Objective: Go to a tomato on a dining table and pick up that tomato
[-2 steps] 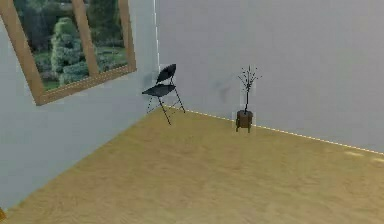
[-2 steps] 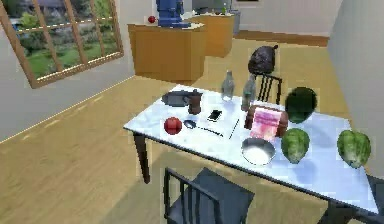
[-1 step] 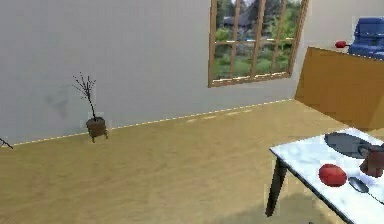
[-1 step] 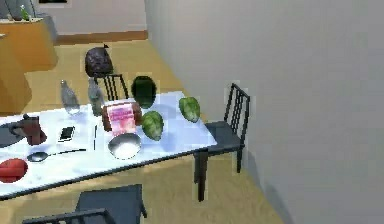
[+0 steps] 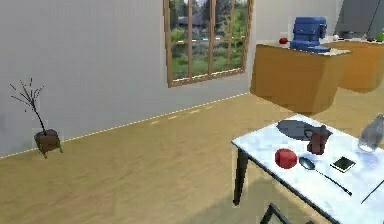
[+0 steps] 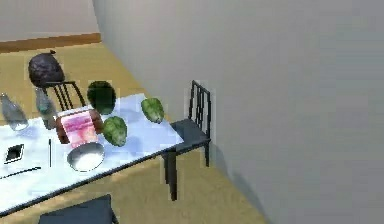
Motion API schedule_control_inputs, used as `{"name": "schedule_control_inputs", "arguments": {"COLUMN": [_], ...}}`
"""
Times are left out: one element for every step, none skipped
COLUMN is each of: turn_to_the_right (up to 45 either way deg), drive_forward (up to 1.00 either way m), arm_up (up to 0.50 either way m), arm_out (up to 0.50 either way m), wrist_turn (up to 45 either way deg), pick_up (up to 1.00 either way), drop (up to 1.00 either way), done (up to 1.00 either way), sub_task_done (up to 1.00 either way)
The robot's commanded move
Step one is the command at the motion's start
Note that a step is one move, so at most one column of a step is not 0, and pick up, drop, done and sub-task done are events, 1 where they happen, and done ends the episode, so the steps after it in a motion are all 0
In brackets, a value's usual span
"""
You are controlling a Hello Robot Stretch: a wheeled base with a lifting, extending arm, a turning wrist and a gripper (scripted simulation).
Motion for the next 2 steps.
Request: {"name": "schedule_control_inputs", "arguments": {"turn_to_the_right": [0.0,18.0], "drive_forward": [0.55,0.00], "arm_up": [0.00,0.00], "arm_out": [0.00,0.00], "wrist_turn": [0.0,0.0], "pick_up": [0.00,0.00], "drop": [0.00,0.00], "done": [0.00,0.00], "sub_task_done": [0.00,0.00]}}
